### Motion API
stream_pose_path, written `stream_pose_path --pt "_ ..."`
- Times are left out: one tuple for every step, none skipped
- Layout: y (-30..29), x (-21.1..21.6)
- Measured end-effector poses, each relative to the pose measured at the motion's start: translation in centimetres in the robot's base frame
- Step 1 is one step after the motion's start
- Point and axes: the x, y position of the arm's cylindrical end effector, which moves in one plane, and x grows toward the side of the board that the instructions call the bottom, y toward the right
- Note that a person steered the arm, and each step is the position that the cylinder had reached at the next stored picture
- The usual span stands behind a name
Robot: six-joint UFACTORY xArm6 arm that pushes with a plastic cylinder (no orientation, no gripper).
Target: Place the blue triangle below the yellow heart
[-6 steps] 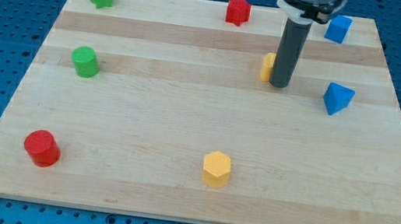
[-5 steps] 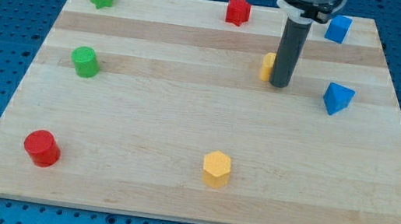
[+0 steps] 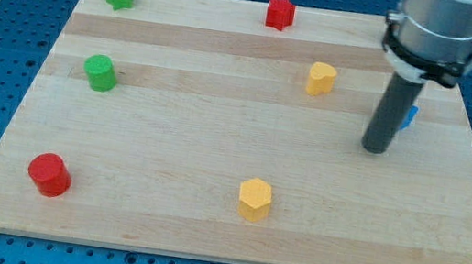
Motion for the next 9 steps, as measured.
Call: stream_pose_path --pt "2.5 -0.3" --pt "3.8 -1.3" --pt "3.8 -3.0" --pt "3.8 -3.9" --pt "3.0 -4.1" --pt "1.3 -4.1" --pt "0.1 -4.1" --pt "1.8 -4.1" --pt "3.6 -4.6"
